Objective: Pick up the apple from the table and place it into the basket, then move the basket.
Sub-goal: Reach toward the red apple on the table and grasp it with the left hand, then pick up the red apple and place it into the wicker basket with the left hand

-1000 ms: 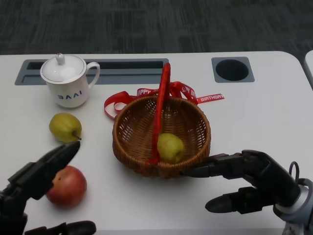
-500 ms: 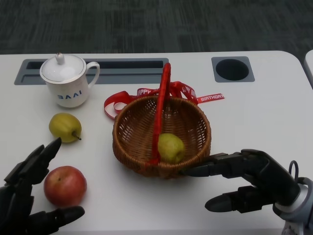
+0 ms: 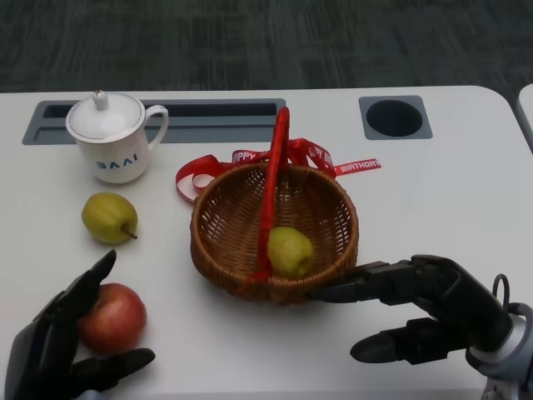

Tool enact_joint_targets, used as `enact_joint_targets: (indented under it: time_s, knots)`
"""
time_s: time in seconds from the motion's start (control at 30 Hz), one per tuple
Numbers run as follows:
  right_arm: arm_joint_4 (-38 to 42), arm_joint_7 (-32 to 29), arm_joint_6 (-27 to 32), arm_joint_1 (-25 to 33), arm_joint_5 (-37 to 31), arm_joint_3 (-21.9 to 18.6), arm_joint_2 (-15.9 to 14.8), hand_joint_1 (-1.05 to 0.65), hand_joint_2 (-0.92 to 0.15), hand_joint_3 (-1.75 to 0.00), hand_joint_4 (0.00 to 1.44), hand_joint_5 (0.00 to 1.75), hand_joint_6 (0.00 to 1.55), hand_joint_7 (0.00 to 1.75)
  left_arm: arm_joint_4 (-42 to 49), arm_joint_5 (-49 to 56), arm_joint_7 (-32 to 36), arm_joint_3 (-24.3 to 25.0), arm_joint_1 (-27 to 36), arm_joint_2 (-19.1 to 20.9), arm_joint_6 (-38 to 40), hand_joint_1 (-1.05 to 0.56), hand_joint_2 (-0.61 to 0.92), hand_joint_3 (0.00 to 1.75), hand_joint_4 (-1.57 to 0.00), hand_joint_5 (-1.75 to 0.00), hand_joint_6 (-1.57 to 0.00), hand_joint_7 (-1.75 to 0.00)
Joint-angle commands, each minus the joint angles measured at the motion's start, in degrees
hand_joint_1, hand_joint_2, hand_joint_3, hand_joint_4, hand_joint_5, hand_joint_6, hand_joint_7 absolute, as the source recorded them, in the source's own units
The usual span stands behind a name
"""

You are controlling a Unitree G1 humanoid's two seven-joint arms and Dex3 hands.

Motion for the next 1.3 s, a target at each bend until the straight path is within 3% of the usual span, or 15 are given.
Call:
enact_joint_targets:
  time_s: [0.03,0.13,0.3,0.4,0.6,0.9,1.3]
  knots:
    - [-0.9,-0.3,-0.1,0.5,0.6,-0.3,-0.5,-0.3,-0.89,0.0,0.84,0.0,0.79,0.01,4.7,0.0,3.4,-1.6,-2.1,1.2,1.2,-0.61,0.72,0.0,-0.4,-0.03,-0.4,-0.02]
    - [-1.2,-0.3,0.0,0.8,0.7,-0.2,-0.6,-0.3,-0.89,0.0,0.83,0.0,0.79,0.0,7.1,-1.8,4.7,-2.2,-3.2,0.5,2.1,-0.51,0.71,0.0,-0.52,-0.05,-0.49,-0.04]
    - [-1.7,-0.5,0.6,1.2,0.6,-0.2,-0.7,-0.3,-0.89,0.0,0.83,0.0,0.78,0.0,7.9,-6.8,6.3,-1.4,-3.7,-1.7,-0.9,-0.2,0.77,0.01,-1.05,-0.09,-0.89,-0.07]
    - [-2.0,-0.5,1.0,1.4,0.7,-0.2,-0.7,-0.3,-0.89,0.0,0.84,0.0,0.79,0.0,7.0,-6.2,10.3,-1.9,-3.7,-2.1,-2.4,-0.18,0.83,0.02,-1.19,-0.07,-1.03,-0.06]
    - [-2.3,-0.6,0.8,1.5,0.4,-0.2,-0.5,-0.3,-0.9,0.0,0.84,0.0,0.8,0.0,4.1,-6.2,14.6,-1.9,-2.6,-2.6,-4.9,-0.15,0.85,0.01,-1.21,-0.04,-1.05,-0.03]
    - [-1.7,-0.8,0.6,1.2,0.0,-0.3,-0.3,-0.32,-0.91,0.0,0.86,0.01,0.81,0.0,-5.8,-5.5,14.9,-1.6,1.1,-3.0,-7.1,-0.17,0.85,0.0,-1.21,-0.02,-1.06,-0.01]
    - [-1.3,-0.3,0.5,0.9,0.3,-0.2,0.0,-0.31,-0.91,0.0,0.87,0.0,0.81,0.0,-34.5,-7.9,4.6,-0.3,7.5,-3.5,-3.7,-0.16,0.83,0.0,-1.25,-0.03,-1.09,-0.02]
